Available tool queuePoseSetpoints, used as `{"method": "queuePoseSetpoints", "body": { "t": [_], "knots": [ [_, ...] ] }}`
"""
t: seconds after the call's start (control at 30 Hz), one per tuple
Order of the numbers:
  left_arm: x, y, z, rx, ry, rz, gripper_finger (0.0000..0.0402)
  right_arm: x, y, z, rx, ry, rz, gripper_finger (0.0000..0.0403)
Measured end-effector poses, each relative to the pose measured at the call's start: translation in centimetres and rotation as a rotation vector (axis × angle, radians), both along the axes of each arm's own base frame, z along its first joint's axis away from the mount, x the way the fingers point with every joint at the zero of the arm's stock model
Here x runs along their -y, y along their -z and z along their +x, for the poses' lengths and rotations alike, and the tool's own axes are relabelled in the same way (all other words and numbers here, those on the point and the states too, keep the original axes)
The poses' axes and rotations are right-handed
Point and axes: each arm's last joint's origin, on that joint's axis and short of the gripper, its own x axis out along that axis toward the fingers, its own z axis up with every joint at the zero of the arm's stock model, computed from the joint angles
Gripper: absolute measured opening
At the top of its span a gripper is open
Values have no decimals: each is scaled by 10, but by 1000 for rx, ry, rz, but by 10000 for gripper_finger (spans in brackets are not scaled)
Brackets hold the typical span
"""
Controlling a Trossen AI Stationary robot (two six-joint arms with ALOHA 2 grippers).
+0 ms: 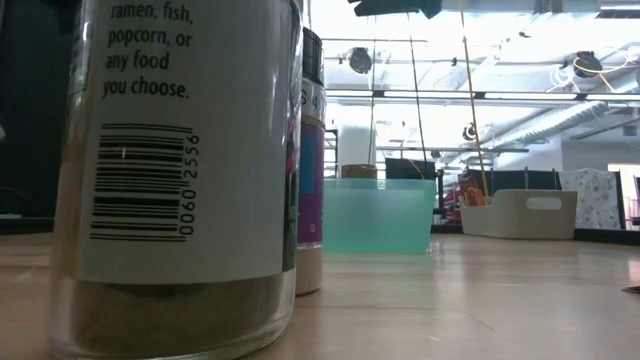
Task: Sort spices by type
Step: Put the black seasoning can into the orange bin
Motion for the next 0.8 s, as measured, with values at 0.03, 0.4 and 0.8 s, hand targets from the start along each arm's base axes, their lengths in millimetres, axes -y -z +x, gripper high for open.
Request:
{"method": "queuePoseSetpoints", "body": {
  "t": [0.03, 0.4, 0.8],
  "knots": [
    [-2, 1, -3, -7, -26, -10, 140, 0, 0, 0, -2, 0, -1, 190],
    [-14, 11, -20, -83, -162, -47, 140, 0, 6, -1, -22, 0, -6, 190],
    [-19, 43, -18, -54, -131, -27, 140, 0, 6, -1, -27, -1, -11, 190]
  ]
}}
